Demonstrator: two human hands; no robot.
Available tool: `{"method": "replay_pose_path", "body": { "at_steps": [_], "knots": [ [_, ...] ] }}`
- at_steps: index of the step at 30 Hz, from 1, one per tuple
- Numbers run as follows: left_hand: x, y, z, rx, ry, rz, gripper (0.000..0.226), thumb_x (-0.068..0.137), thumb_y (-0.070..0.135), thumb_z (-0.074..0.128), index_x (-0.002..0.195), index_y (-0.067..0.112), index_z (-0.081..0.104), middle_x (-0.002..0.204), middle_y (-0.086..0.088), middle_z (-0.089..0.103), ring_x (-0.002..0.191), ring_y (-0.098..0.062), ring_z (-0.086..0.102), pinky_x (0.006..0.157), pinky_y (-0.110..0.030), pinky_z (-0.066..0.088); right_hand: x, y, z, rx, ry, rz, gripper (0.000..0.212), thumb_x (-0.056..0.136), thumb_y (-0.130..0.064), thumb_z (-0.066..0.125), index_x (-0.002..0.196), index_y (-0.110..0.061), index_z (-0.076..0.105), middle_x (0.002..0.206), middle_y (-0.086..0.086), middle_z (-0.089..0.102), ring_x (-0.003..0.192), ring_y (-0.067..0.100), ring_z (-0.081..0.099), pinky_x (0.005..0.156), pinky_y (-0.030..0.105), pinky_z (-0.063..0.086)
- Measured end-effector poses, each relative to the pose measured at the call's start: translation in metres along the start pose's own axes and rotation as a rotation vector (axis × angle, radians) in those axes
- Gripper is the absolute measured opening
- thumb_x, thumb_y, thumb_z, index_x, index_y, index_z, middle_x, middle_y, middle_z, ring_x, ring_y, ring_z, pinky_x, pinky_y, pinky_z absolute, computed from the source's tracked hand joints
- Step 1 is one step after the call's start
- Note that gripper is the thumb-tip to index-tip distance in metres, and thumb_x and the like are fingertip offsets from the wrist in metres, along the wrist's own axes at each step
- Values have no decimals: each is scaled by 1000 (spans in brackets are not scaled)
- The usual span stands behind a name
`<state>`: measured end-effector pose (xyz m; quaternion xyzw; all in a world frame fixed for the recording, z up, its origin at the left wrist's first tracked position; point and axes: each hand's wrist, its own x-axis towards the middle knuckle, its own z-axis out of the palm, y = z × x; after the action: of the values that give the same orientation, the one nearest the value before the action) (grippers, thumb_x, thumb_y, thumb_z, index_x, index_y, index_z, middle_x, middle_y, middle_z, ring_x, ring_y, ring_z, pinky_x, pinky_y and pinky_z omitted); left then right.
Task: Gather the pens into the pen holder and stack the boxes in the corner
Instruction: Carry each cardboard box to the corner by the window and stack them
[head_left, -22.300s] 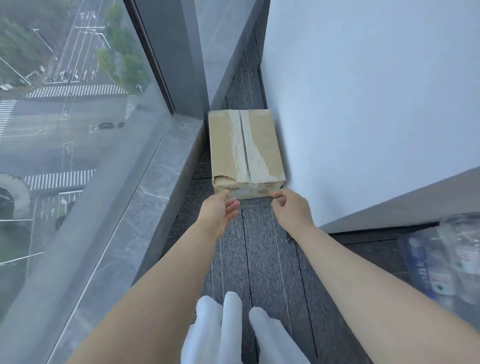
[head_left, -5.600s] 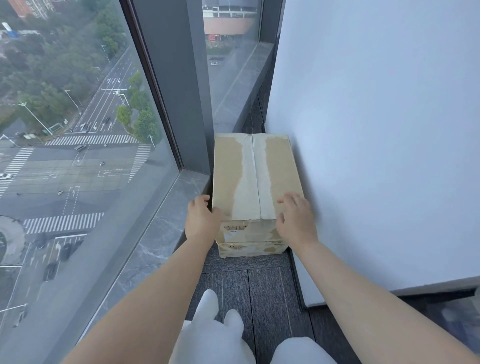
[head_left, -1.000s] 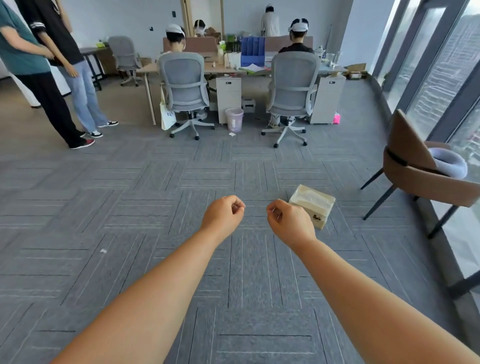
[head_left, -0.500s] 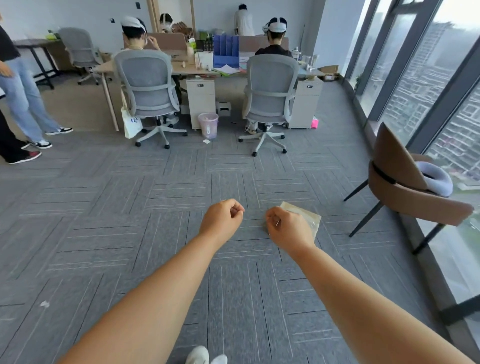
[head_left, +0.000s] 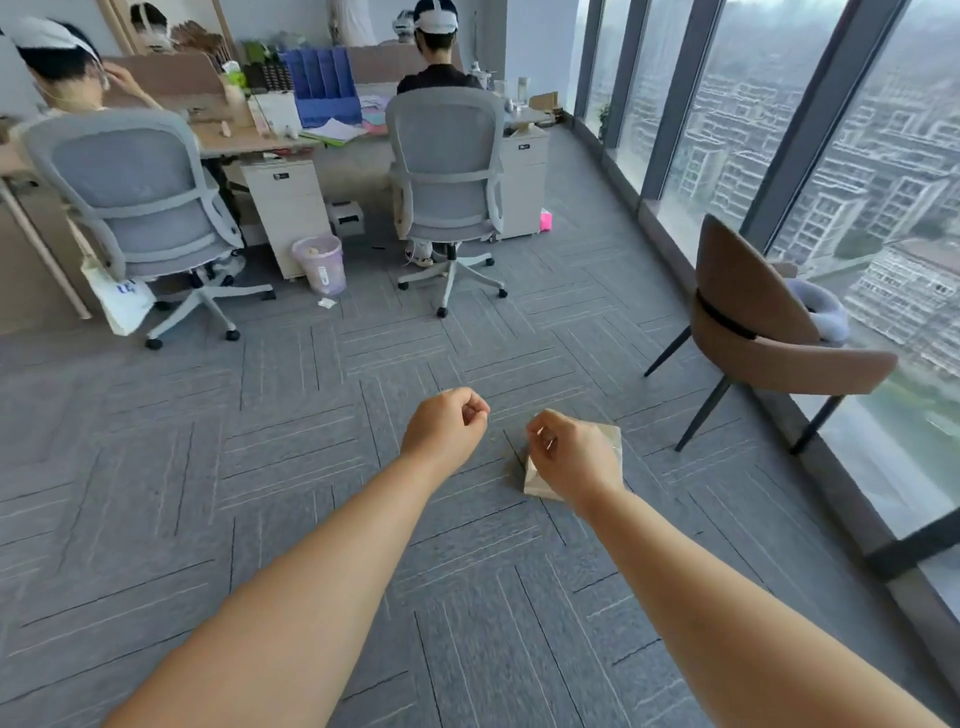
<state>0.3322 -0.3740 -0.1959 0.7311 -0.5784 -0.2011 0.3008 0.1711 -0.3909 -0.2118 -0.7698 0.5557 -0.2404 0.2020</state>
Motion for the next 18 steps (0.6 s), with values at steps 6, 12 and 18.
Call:
{"method": "replay_pose_path", "body": {
  "at_steps": [6, 12, 18],
  "knots": [
    [63, -7, 20, -23, -82, 46, 11, 87, 17, 55, 86, 14, 65, 82, 1, 62, 75, -16, 56, 74, -30, 49, 54, 15, 11, -15, 29, 74, 15, 86, -16, 53, 93, -14, 66, 83, 7, 72, 79, 31, 64, 67, 35, 51],
    [135, 0, 50, -10, -131, 63, 12, 88, 18, 54, 89, 14, 65, 92, -2, 65, 80, -18, 58, 77, -31, 50, 117, 52, 14, -17, 42, 152, 16, 86, -17, 52, 95, -15, 66, 87, 3, 72, 82, 26, 65, 70, 31, 48],
    [223, 28, 96, -10, -163, 63, 12, 88, 19, 54, 89, 15, 65, 95, -3, 66, 83, -19, 60, 76, -31, 51, 197, 106, 3, -13, 75, 172, 16, 85, -14, 53, 93, -14, 66, 86, 3, 72, 80, 25, 65, 70, 32, 50]
  ]
}}
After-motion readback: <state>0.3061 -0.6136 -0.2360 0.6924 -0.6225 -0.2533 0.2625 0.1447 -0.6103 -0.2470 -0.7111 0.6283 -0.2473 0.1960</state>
